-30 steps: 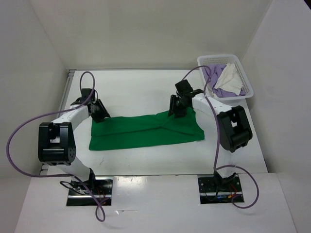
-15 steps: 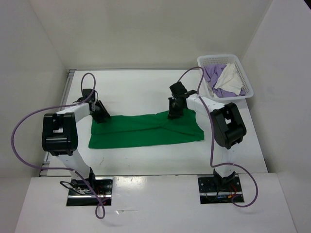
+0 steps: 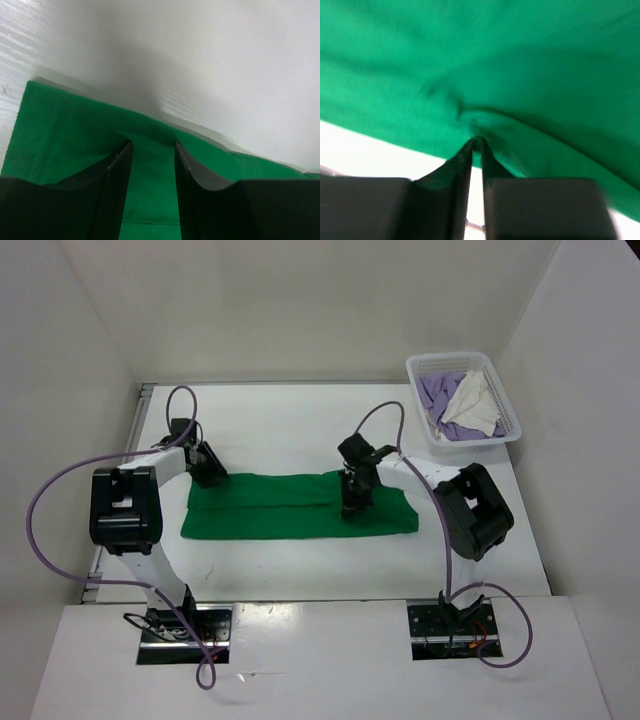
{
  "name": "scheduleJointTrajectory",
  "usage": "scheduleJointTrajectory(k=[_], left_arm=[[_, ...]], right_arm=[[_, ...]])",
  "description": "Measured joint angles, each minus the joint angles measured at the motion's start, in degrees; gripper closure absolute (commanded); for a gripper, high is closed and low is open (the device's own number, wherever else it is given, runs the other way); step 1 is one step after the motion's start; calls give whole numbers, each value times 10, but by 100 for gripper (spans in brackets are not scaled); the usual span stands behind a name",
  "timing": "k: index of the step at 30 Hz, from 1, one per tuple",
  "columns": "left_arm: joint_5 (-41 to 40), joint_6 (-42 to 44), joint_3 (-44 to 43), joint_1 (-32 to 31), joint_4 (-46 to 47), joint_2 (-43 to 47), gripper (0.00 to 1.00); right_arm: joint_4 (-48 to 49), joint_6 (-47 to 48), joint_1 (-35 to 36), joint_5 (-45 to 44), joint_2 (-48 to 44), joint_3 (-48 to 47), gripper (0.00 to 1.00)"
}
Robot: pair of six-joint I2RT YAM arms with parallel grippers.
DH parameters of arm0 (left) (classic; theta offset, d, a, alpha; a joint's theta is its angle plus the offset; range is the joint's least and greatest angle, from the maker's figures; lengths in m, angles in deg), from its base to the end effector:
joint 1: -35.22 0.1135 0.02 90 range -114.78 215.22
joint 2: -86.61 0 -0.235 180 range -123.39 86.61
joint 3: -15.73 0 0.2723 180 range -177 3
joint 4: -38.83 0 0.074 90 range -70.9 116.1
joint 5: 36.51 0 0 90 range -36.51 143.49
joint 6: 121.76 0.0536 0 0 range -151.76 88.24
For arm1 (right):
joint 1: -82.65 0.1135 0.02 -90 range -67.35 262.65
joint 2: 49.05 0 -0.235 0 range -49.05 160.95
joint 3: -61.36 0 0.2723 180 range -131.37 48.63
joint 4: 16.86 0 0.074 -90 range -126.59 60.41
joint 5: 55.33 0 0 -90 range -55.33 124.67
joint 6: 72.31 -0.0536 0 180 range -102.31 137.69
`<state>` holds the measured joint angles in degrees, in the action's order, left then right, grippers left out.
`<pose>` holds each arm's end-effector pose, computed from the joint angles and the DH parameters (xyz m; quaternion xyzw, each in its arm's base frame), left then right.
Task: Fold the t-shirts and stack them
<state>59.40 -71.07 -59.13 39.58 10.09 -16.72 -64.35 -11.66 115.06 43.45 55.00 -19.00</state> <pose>0.3818 0.0236 0.1053 -0.3428 0.8947 -0.1318 0.2540 0.3058 0.2038 0.1119 -0.0388 0.9830 0.1485 0.1012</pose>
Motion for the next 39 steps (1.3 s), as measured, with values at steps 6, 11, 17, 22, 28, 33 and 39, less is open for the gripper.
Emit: scheduleJointTrajectory(k=[6, 11, 17, 22, 28, 33, 39], left_arm=[[0, 0, -7, 0, -2, -4, 53], [0, 0, -8, 0, -4, -2, 53], [2, 0, -4, 0, -9, 27, 53], [4, 0, 16, 0, -7, 60, 53], [17, 0, 47, 0, -5, 61, 53], [19, 0, 52, 0, -6, 65, 53], [22, 0, 52, 0, -4, 74, 53]], right_arm=[[-23, -17, 45, 47, -12, 12, 60], [-56, -14, 36, 55, -35, -30, 60], [-53, -8, 5, 28, -54, -44, 75], [-54, -1, 12, 22, -44, -40, 62], [-49, 8, 25, 9, -20, -27, 56], [-46, 9, 28, -3, 13, -27, 56], [-44, 10, 31, -16, 31, -27, 57]])
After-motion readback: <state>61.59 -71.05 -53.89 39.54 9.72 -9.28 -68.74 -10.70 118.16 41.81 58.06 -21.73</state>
